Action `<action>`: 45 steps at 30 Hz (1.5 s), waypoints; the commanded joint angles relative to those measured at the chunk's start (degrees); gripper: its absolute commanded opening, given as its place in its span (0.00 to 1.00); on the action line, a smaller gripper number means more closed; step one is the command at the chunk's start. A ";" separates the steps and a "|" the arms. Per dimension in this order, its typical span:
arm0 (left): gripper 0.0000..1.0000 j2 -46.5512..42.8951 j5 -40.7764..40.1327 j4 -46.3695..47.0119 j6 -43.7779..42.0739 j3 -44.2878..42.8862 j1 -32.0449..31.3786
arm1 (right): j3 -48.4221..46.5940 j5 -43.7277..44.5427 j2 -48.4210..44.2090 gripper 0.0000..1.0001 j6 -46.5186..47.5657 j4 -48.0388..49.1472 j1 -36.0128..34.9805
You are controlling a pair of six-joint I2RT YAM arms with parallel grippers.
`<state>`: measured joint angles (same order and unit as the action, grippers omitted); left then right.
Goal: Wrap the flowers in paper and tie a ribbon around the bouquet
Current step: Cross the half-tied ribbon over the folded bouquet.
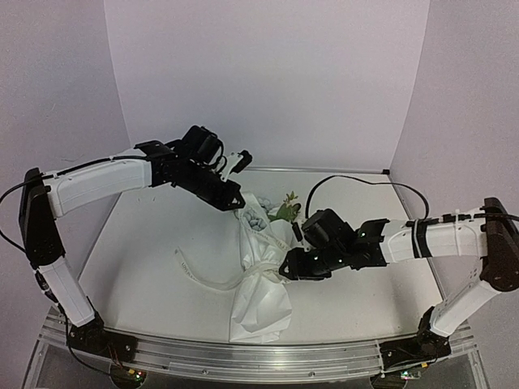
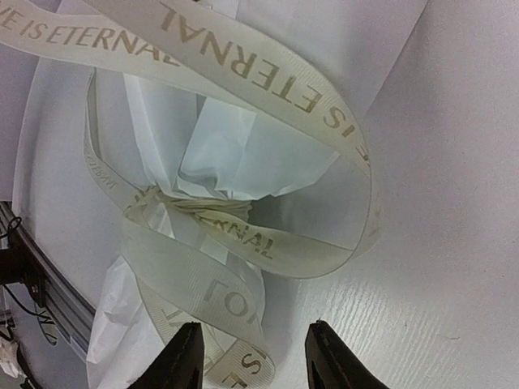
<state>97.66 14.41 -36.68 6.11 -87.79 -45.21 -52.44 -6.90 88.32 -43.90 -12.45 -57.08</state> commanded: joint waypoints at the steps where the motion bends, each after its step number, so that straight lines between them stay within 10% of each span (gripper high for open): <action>1: 0.00 -3.48 -1.07 -2.88 0.61 -1.14 -0.06 | 0.93 1.33 0.74 0.37 -2.41 3.25 -0.77; 7: 0.00 -4.53 0.96 -8.90 0.68 -3.06 -0.06 | 0.64 1.95 -0.32 0.01 -2.70 3.32 -0.80; 21: 0.00 -8.08 30.39 -16.29 9.62 1.55 -0.05 | -14.77 7.80 0.39 0.00 15.06 -13.90 -0.02; 31: 0.01 -16.75 48.34 22.50 42.68 17.33 -1.80 | -19.58 3.47 5.50 0.00 16.22 -13.96 3.65; 45: 0.01 -12.16 24.08 70.25 77.39 26.90 -10.20 | -18.97 -0.08 7.53 0.00 12.21 -10.86 6.58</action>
<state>83.62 48.61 15.82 73.74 -59.00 -53.80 -70.83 -5.55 95.18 -29.86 -25.62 -51.54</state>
